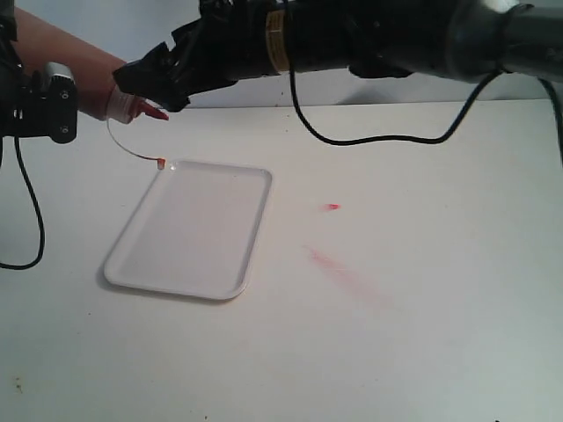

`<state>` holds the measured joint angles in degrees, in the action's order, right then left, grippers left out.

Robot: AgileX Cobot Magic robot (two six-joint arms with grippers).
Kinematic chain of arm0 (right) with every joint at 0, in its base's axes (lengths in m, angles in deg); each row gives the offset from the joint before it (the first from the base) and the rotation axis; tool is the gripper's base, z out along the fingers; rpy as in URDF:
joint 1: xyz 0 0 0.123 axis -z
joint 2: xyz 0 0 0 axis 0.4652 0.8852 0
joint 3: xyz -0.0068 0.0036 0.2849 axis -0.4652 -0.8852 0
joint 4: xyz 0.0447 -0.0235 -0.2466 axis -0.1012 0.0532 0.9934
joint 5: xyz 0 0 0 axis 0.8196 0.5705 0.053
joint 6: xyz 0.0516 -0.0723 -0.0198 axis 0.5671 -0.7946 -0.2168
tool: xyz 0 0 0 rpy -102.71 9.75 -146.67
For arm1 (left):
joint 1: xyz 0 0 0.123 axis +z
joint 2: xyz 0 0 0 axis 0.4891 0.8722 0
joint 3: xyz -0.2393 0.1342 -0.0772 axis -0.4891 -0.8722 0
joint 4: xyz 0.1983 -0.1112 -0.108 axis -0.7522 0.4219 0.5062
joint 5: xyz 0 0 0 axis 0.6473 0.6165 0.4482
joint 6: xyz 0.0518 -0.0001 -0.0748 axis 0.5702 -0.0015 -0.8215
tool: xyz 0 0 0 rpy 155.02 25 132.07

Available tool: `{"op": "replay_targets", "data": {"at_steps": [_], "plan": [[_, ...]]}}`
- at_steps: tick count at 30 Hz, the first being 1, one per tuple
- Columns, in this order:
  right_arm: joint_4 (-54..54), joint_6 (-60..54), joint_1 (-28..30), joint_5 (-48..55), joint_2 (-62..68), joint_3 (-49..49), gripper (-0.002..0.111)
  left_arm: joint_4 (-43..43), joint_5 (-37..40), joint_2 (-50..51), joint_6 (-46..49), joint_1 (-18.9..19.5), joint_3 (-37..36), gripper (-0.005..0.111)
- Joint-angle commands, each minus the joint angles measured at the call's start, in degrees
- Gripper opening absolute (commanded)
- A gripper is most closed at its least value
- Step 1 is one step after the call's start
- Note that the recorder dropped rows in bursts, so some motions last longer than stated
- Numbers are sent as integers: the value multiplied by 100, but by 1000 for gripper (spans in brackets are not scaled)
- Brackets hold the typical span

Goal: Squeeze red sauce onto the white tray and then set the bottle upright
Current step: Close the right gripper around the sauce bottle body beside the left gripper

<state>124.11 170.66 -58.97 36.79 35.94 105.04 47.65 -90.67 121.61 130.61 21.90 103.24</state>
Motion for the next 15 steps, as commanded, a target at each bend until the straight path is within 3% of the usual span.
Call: {"op": "replay_targets", "data": {"at_steps": [1,15], "plan": [[183,-59,-161,432,280,414,91,-90,-290,205,-93,11,56,0],[342,-184,-414,1263,1026,748,91,-351,-455,329,-93,11,67,0]]}}
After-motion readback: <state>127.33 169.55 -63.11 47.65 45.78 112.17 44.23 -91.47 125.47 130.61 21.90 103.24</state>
